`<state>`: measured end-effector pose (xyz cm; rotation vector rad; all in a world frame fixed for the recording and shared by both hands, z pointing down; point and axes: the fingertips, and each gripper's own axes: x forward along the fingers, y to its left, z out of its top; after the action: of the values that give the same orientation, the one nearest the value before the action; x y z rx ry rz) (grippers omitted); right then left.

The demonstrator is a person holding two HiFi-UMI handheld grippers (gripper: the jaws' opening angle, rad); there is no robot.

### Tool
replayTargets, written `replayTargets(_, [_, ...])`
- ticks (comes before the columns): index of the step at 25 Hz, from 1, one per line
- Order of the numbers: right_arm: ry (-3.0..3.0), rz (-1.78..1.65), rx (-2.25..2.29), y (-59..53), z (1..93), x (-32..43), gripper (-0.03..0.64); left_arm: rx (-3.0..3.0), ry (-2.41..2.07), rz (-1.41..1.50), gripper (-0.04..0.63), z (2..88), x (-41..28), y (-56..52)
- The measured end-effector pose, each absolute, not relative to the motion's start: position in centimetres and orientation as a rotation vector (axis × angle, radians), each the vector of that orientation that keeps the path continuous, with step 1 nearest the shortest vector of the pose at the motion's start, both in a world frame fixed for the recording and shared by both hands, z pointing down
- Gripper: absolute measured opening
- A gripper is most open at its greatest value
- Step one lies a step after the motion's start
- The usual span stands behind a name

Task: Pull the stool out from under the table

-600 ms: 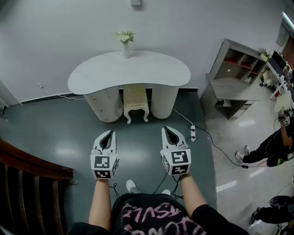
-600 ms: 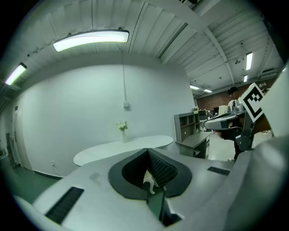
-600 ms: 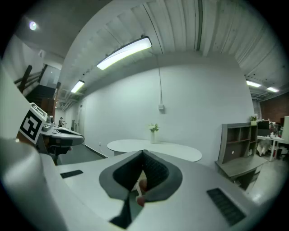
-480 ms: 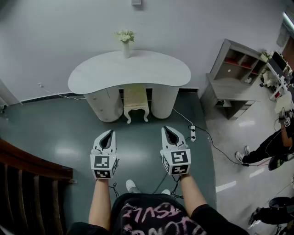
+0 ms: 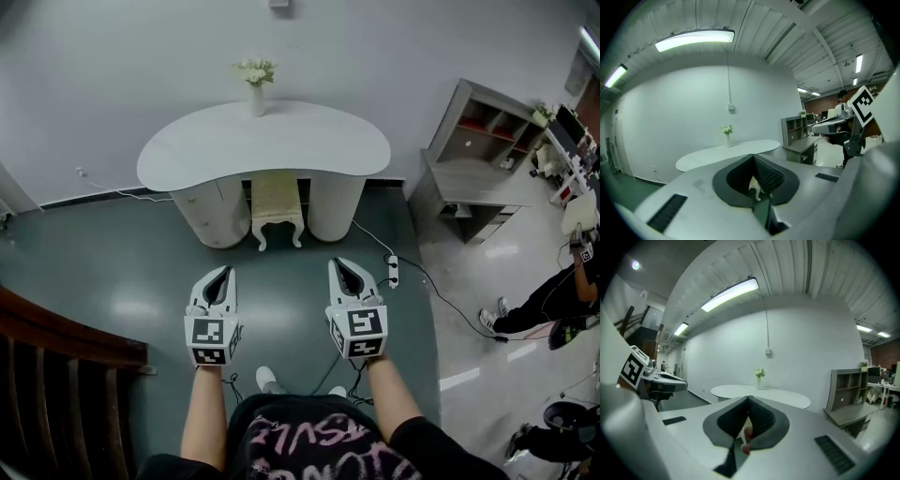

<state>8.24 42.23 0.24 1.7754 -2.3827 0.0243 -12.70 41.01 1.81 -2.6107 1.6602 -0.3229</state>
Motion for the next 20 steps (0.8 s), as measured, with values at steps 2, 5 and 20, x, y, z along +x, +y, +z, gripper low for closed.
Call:
replayTargets(2, [-2.375,0.018,1.764,42.1,0.5,8.1,0.061,-2.618,1.662,-0.325,0.012,2.1,-12.7,40.8])
replayTargets(5, [-2.365,0.023,1.754,41.8,1.0,7.7,0.061,-2.639,1.657,-0.331,0.012,2.8,-13.0,40.4])
replayTargets(20, [-2.286,0.048,1.768,39.0,2.1,0.8,0.063,-2.757,1.554,-0.336,0.012,4.8,-19.2,36.2])
